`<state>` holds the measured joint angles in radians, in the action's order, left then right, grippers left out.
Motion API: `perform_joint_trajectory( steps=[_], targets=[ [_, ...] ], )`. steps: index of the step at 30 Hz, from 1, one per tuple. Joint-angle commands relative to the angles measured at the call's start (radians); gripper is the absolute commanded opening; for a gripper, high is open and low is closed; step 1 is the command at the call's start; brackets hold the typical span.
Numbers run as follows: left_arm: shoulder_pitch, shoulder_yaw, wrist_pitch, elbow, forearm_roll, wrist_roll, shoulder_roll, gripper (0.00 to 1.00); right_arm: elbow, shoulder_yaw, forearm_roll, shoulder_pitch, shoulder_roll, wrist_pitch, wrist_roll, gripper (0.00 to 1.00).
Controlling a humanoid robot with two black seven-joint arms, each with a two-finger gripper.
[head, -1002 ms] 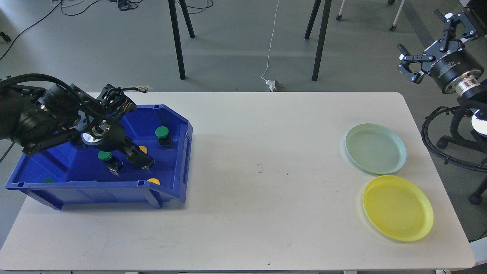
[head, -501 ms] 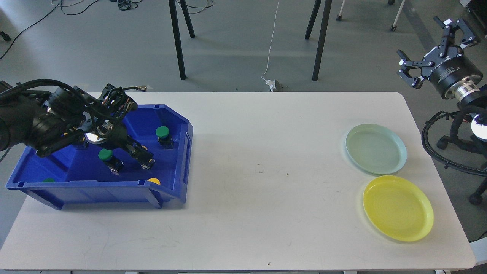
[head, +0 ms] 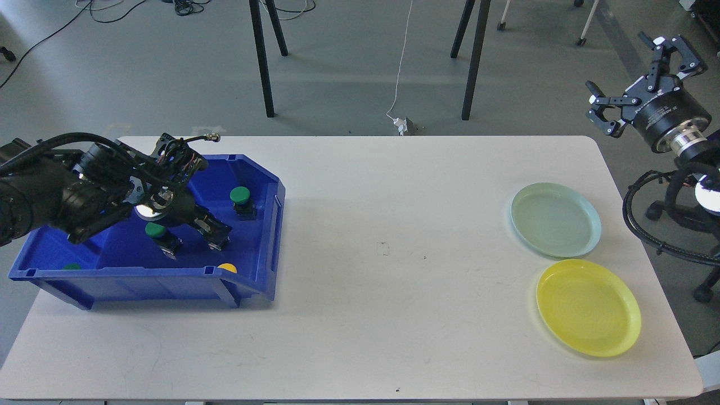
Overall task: Pass button and place on color plate
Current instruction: 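Grasp the yellow-capped button in the bin with the left gripper, then lift the button out of the bin and raise it toward the right gripper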
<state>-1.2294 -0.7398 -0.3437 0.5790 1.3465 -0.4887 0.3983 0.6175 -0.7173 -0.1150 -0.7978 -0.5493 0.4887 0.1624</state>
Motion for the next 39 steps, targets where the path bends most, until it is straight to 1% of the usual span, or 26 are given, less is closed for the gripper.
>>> perform_joint_trajectory(
  steps=[1, 9, 11, 13, 15, 17, 18, 19, 21, 23, 24, 25, 26, 28, 29, 30, 32, 34, 39],
  targets=[
    [0.001, -0.013, -0.003, 0.002, 0.005, 0.000, 0.002, 0.04, -0.001, -0.002, 0.000, 0.012, 0.000, 0.000, 0.000, 1.00],
    [-0.012, 0.000, -0.012, 0.018, 0.003, 0.000, 0.017, 0.03, -0.001, -0.004, 0.000, 0.031, -0.003, 0.000, 0.000, 1.00],
    [-0.044, 0.011, -0.021, 0.036, -0.001, 0.000, 0.045, 0.03, -0.001, -0.004, 0.000, 0.032, -0.003, 0.000, 0.000, 1.00],
    [-0.108, 0.054, -0.040, 0.111, -0.010, 0.000, 0.114, 0.02, 0.001, -0.011, 0.000, 0.032, -0.003, 0.000, 0.000, 1.00],
    [-0.168, 0.176, -0.081, 0.243, -0.017, 0.000, 0.230, 0.02, 0.019, -0.028, -0.011, 0.046, -0.014, 0.000, 0.017, 1.00],
    [-0.183, 0.374, -0.145, 0.417, -0.047, 0.000, 0.389, 0.03, 0.051, -0.086, -0.020, 0.093, -0.020, 0.000, 0.067, 1.00],
    [-0.182, 0.464, -0.145, 0.492, -0.076, 0.000, 0.452, 0.03, 0.068, -0.120, -0.020, 0.112, -0.023, 0.000, 0.080, 1.00],
    [-0.173, 0.567, -0.145, 0.569, -0.130, 0.000, 0.506, 0.03, 0.091, -0.146, -0.017, 0.126, -0.024, 0.000, 0.083, 1.00],
    [-0.122, 0.710, -0.145, 0.666, -0.283, 0.000, 0.533, 0.03, 0.151, -0.154, 0.000, 0.143, -0.026, 0.000, 0.085, 1.00],
    [-0.069, 0.815, -0.145, 0.699, -0.451, 0.000, 0.519, 0.03, 0.238, -0.139, 0.053, 0.147, -0.026, 0.000, 0.092, 1.00],
    [-0.053, 0.854, -0.145, 0.700, -0.510, 0.000, 0.498, 0.03, 0.286, -0.133, 0.113, 0.149, -0.026, 0.000, 0.098, 1.00],
    [-0.033, 0.888, -0.145, 0.699, -0.567, 0.000, 0.450, 0.03, 0.342, -0.130, 0.200, 0.152, -0.026, 0.000, 0.114, 1.00],
    [-0.015, 0.908, -0.145, 0.688, -0.601, 0.000, 0.391, 0.03, 0.390, -0.128, 0.292, 0.155, -0.026, -0.028, 0.146, 1.00],
    [0.028, 0.921, -0.145, 0.648, -0.647, 0.000, 0.280, 0.03, 0.485, -0.107, 0.494, 0.166, -0.027, -0.131, 0.254, 1.00],
    [0.045, 0.921, -0.145, 0.616, -0.656, 0.000, 0.237, 0.04, 0.519, -0.085, 0.562, 0.172, -0.032, -0.175, 0.297, 1.00],
    [0.065, 0.922, -0.145, 0.583, -0.662, 0.000, 0.190, 0.04, 0.556, -0.052, 0.618, 0.172, -0.041, -0.212, 0.326, 1.00],
    [0.102, 0.921, -0.145, 0.533, -0.662, 0.000, 0.116, 0.04, 0.620, 0.002, 0.627, 0.170, -0.064, -0.245, 0.326, 1.00],
    [0.136, 0.922, -0.145, 0.487, -0.662, 0.000, 0.068, 0.04, 0.669, 0.035, 0.627, 0.166, -0.072, -0.251, 0.326, 1.00],
    [0.142, 0.948, -0.145, 0.461, -0.679, 0.000, 0.053, 0.04, 0.697, 0.096, 0.643, 0.152, -0.044, -0.254, 0.326, 1.00]
  ],
)
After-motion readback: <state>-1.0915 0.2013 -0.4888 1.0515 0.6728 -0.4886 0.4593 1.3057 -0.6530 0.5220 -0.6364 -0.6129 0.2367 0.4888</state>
